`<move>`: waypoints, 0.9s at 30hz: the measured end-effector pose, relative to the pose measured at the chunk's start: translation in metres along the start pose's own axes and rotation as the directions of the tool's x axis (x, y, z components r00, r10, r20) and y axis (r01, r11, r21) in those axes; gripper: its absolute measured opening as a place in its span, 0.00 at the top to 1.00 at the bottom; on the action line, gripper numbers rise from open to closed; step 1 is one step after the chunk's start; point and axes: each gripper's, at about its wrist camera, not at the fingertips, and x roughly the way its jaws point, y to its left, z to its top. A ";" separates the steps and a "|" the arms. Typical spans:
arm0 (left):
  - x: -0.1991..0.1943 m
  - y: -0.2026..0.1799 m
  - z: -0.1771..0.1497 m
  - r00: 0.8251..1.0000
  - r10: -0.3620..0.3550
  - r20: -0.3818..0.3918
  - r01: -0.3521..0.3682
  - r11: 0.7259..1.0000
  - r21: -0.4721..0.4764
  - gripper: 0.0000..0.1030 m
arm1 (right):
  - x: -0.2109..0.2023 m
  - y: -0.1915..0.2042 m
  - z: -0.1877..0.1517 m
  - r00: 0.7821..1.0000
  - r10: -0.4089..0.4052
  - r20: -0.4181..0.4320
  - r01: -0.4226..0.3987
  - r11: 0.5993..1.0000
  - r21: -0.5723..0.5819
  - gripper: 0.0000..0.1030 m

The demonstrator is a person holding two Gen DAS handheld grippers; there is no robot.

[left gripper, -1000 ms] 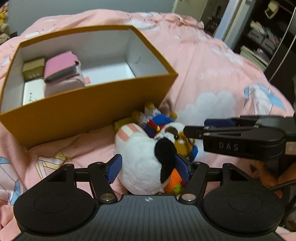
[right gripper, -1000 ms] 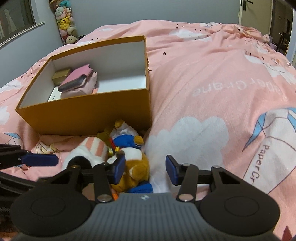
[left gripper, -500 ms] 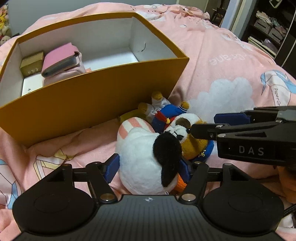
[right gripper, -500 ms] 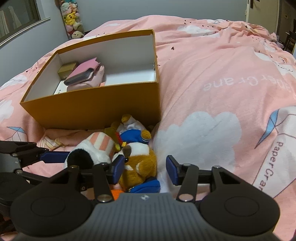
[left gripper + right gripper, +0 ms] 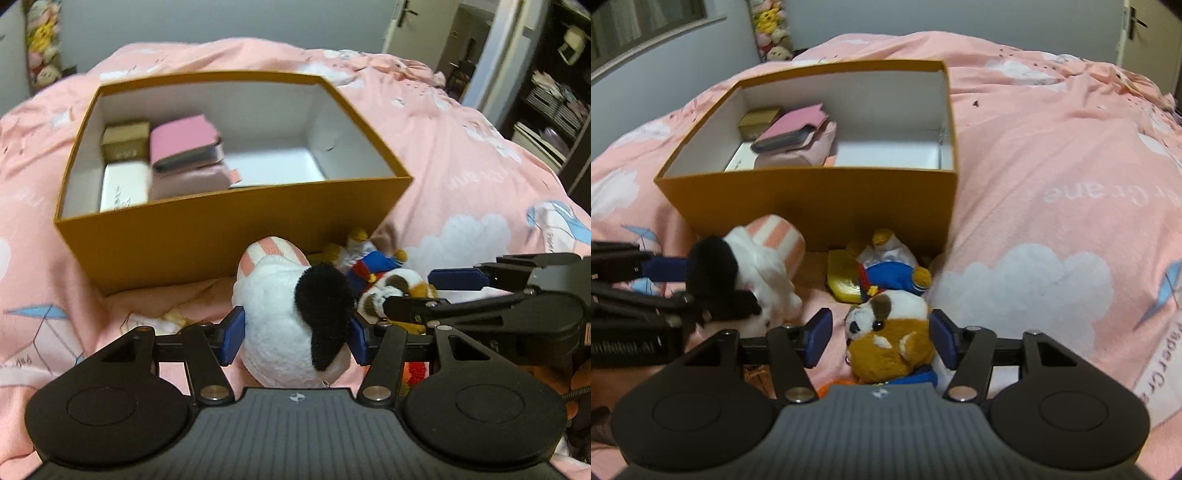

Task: Organize objects
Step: 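Grasp the white plush with the left gripper while the right gripper grasps the brown dog plush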

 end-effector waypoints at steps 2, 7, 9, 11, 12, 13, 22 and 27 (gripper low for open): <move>0.004 0.007 -0.001 1.000 -0.009 -0.020 0.009 0.999 -0.034 0.38 | 0.005 0.002 0.001 1.000 -0.015 -0.016 0.014 1.000 -0.022 0.41; 0.011 0.013 -0.003 0.999 -0.016 -0.042 0.014 0.998 -0.057 0.38 | 0.016 0.004 0.001 0.998 -0.045 -0.041 0.043 0.998 -0.051 0.39; 0.013 0.014 -0.003 0.999 -0.018 -0.046 0.015 0.998 -0.061 0.38 | 0.022 0.004 0.001 0.997 -0.060 -0.050 0.057 0.996 -0.062 0.39; 0.013 0.015 -0.004 0.999 -0.020 -0.050 0.017 0.998 -0.064 0.38 | 0.027 0.002 0.001 0.996 -0.055 -0.066 0.051 0.997 -0.061 0.39; 0.014 0.016 -0.004 0.998 -0.021 -0.051 0.018 0.998 -0.067 0.38 | 0.030 0.001 0.001 0.996 -0.051 -0.072 0.047 0.997 -0.057 0.39; 0.014 0.016 -0.004 0.998 -0.022 -0.052 0.019 0.997 -0.069 0.38 | 0.032 0.000 0.002 0.996 -0.044 -0.078 0.039 0.998 -0.057 0.39; 0.016 0.016 -0.005 0.998 -0.025 -0.058 0.021 0.997 -0.077 0.38 | 0.031 0.003 0.000 0.997 -0.039 -0.073 0.034 0.997 -0.075 0.44; 0.009 0.016 -0.004 0.998 -0.033 -0.044 0.031 0.998 -0.061 0.38 | 0.018 0.011 0.001 0.999 -0.040 -0.037 0.036 0.994 -0.106 0.45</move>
